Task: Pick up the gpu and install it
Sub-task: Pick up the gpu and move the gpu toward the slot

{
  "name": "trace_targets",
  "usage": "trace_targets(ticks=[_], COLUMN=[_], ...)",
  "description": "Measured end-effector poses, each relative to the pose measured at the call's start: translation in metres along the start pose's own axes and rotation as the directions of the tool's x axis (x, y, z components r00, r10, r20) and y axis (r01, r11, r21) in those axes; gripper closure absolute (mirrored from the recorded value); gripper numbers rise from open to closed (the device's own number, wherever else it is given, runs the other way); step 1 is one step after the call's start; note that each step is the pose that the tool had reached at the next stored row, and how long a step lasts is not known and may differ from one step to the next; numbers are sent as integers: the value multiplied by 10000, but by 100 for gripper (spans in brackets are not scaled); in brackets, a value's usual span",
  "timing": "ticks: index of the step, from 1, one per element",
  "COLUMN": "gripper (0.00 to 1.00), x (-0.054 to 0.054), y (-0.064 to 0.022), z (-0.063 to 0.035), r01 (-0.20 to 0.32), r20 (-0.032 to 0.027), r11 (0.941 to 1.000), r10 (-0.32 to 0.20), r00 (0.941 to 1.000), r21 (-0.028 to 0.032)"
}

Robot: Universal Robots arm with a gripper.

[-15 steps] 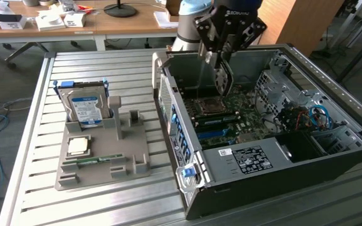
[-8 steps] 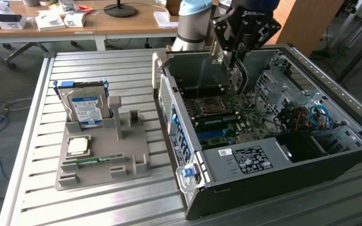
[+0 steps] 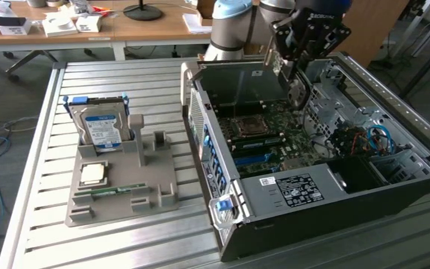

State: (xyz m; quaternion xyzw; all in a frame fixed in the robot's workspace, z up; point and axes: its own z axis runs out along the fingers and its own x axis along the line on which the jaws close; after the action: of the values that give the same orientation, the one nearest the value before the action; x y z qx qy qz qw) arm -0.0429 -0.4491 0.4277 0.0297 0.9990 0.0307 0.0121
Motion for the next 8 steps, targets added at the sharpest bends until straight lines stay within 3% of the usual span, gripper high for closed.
trace_targets(ticks=[8], gripper=[74], x=[-267], y=[16], z=[7], r01=[0], r20=[0], r11=[10000], r10=[0], r00=[10000], r21=[0])
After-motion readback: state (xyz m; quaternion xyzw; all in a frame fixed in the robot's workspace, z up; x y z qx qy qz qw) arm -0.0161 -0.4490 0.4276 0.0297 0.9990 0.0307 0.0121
